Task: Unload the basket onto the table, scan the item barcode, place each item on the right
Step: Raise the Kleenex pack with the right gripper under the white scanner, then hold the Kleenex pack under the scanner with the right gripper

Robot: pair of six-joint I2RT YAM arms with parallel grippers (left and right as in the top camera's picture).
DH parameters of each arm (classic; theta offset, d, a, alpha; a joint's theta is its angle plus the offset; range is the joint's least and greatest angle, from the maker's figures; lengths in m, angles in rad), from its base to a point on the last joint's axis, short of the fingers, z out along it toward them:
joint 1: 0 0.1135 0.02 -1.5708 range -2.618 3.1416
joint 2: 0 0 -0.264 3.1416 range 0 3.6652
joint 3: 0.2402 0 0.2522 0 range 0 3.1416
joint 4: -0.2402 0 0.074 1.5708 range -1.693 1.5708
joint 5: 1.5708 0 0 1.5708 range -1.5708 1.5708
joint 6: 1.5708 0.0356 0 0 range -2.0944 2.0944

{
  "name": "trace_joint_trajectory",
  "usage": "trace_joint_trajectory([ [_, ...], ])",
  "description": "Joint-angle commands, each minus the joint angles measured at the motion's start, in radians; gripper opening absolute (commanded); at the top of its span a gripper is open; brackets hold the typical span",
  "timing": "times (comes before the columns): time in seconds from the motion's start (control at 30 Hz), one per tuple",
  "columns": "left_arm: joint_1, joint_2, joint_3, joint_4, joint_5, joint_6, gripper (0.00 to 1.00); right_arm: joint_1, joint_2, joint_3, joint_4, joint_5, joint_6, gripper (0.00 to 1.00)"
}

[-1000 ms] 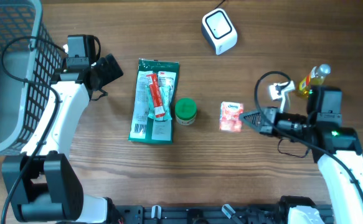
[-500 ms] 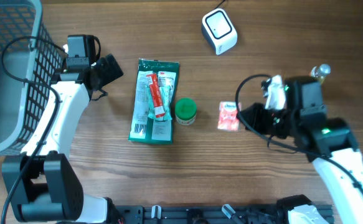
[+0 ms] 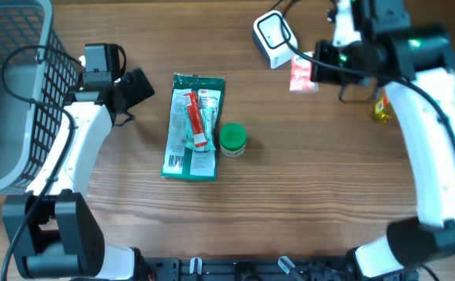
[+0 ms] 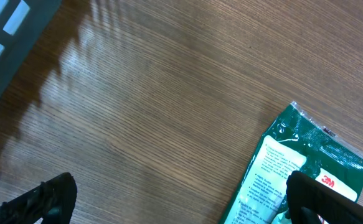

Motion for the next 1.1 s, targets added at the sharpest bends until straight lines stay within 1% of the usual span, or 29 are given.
trace_joint_trajectory([
  [0.0,0.003,-0.012,0.013,0.001,0.005,0.005,1.00,0.051,0.092,0.030,0.096,0.209,-0.123,0.04],
  [0.1,0.003,-0.012,0.013,0.000,0.005,0.005,1.00,0.090,0.164,0.029,0.226,0.344,-0.172,0.04],
  [0.3,0.003,-0.012,0.013,0.001,0.005,0.005,1.00,0.167,0.317,0.028,0.477,0.597,-0.333,0.04],
  [0.47,0.003,-0.012,0.013,0.000,0.005,0.005,1.00,0.187,0.430,0.025,0.663,0.773,-0.455,0.04],
  [0.63,0.003,-0.012,0.013,0.001,0.005,0.005,1.00,0.187,0.516,0.023,0.791,0.830,-0.513,0.04],
  [0.73,0.003,-0.012,0.013,0.001,0.005,0.005,1.00,0.187,0.546,0.023,0.853,0.831,-0.554,0.04],
  [0.9,0.003,-0.012,0.013,0.001,0.005,0.005,1.00,0.187,0.579,0.023,0.896,0.831,-0.561,0.04],
  [1.07,0.003,-0.012,0.013,0.000,0.005,0.005,1.00,0.185,0.594,0.022,0.892,0.831,-0.561,0.04],
])
